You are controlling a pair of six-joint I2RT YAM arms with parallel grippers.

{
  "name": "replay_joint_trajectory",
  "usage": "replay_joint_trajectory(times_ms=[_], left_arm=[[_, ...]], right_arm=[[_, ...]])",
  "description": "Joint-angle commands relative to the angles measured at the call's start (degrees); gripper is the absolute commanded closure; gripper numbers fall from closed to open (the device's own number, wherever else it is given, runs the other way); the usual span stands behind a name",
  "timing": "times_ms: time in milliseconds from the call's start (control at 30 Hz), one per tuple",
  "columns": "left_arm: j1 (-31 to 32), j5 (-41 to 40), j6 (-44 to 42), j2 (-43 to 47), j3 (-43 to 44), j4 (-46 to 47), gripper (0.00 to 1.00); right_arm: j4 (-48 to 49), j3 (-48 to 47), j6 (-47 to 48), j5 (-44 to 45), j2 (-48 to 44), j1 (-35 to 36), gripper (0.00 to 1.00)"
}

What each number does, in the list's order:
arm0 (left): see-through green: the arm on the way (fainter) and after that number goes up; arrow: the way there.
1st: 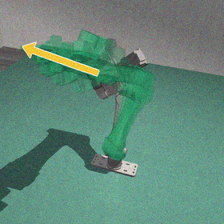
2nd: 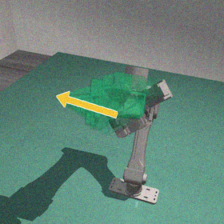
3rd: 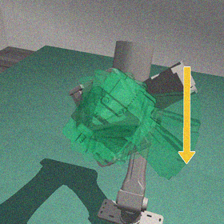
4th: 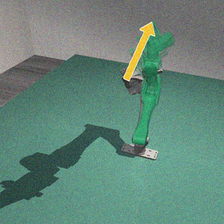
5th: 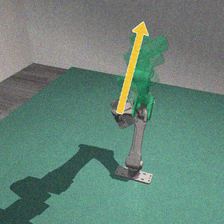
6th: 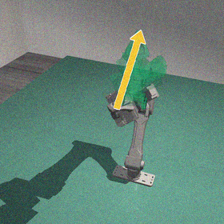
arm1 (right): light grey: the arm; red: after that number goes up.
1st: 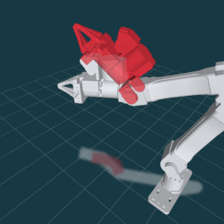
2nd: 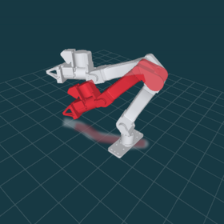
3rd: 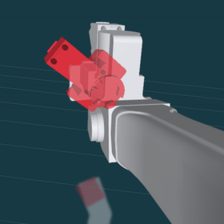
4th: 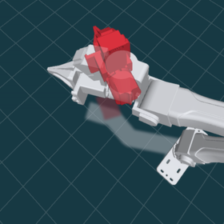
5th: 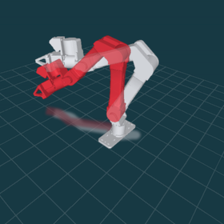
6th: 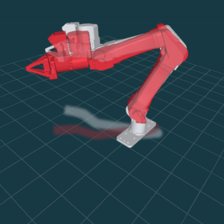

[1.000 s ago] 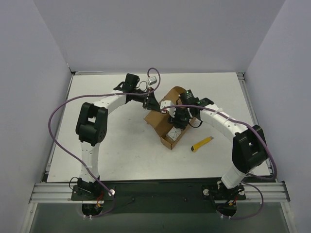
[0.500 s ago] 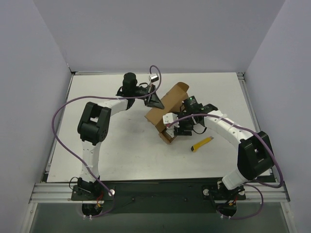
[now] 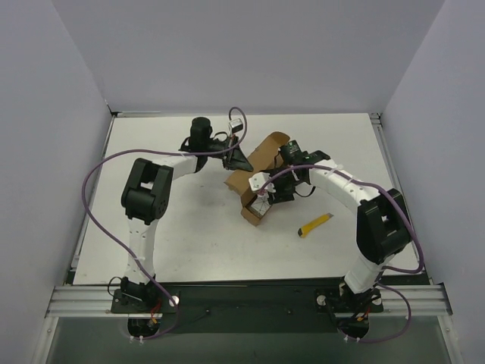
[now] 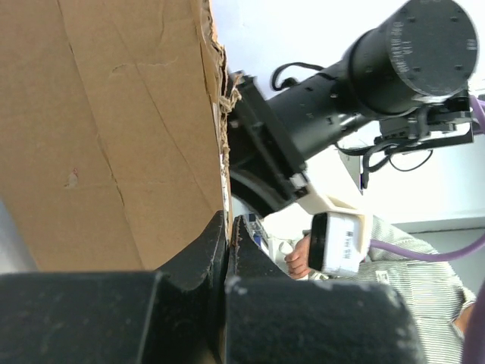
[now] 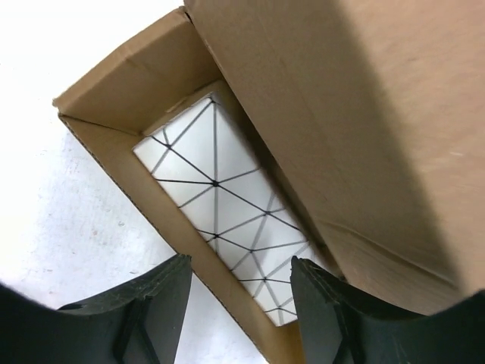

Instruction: Unpack the express box

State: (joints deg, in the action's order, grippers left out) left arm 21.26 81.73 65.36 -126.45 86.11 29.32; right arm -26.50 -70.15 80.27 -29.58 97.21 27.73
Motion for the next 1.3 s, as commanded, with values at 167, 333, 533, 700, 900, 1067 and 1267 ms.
replay_joint_trajectory(times_ms=[167,333,533,700,900,1067,1267], left_arm=[[-2.18,1.59,-8.14,-3.45,1.61,-9.27,1.0],[-2.62,0.88,-9.02,-3.89,3.27,-10.42,0.99],[-3.06,-10.94,-37.5,-3.45,13.71,-52.85,0.9],[-2.89,-23.63,-60.34,-3.71,22.09,-70.45,0.82],[-2.45,-27.24,-68.35,-3.62,24.37,-75.99,0.78],[-1.4,-27.42,-73.34,-4.06,25.86,-80.37,0.78],[0.45,-28.74,-77.75,-4.5,29.12,-84.52,0.78]], right_arm=[[-2.24,-5.35,6.12,-5.66,1.84,-1.09,0.49],[-3.2,-4.56,11.56,-4.34,3.42,-1.18,0.52],[-11.72,-4.47,16.4,-7.07,1.85,-2.23,0.51],[-19.01,-2.01,22.38,-6.46,-0.09,-2.85,0.49],[-17.02,-0.07,23.72,-4.35,0.08,-2.06,0.45],[-14.9,-1.22,21.95,-3.02,1.84,-1.62,0.45],[-16.38,-0.7,28.86,-2.24,3.07,-1.45,0.41]])
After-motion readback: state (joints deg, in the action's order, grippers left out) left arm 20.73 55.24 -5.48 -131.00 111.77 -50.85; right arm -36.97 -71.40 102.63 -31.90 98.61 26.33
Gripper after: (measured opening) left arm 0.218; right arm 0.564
